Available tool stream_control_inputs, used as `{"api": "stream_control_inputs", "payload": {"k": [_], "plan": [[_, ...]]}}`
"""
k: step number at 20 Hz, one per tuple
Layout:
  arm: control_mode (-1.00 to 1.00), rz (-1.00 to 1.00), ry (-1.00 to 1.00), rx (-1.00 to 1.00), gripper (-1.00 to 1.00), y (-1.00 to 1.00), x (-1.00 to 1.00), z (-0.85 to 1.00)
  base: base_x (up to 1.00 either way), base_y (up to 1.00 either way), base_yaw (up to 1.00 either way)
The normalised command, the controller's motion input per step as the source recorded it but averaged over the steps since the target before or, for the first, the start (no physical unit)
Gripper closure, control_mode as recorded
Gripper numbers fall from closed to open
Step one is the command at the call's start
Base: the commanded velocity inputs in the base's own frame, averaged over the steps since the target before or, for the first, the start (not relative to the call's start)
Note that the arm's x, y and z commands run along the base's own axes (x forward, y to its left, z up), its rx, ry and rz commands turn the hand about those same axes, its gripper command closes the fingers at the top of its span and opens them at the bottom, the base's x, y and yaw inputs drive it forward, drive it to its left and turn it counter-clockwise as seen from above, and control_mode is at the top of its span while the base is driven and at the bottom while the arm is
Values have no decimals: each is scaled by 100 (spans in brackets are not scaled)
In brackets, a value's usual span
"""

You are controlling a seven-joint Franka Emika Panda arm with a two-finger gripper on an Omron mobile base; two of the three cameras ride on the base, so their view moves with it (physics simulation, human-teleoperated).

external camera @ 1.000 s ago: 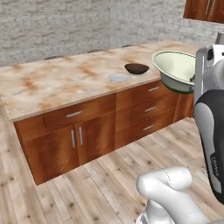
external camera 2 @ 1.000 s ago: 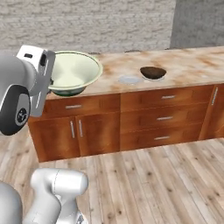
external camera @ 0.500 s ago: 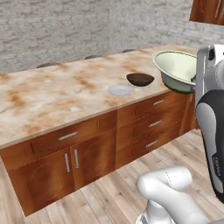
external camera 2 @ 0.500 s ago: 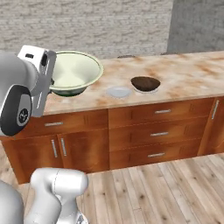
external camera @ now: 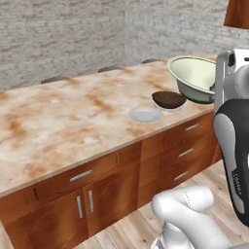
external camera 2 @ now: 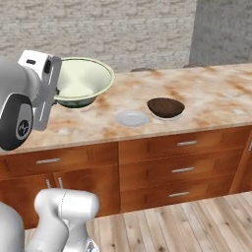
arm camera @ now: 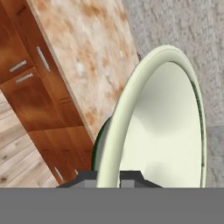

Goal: Move the bowls from the cabinet to the plates on the dining table.

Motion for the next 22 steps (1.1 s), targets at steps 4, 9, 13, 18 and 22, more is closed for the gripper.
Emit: {"api": "stream_control_inputs", "payload": {"k": [4,9,13,18,22], "plan": [[100,0,0,0,100,0,0,0,50,-47,-4],[100,0,0,0,100,0,0,0,61,-42,-4],[100,0,0,0,100,0,0,0,58,-19,-1],[100,0,0,0,100,0,0,0,41,-2,0],[100,0,0,0,100,0,0,0,35,0,0]]}}
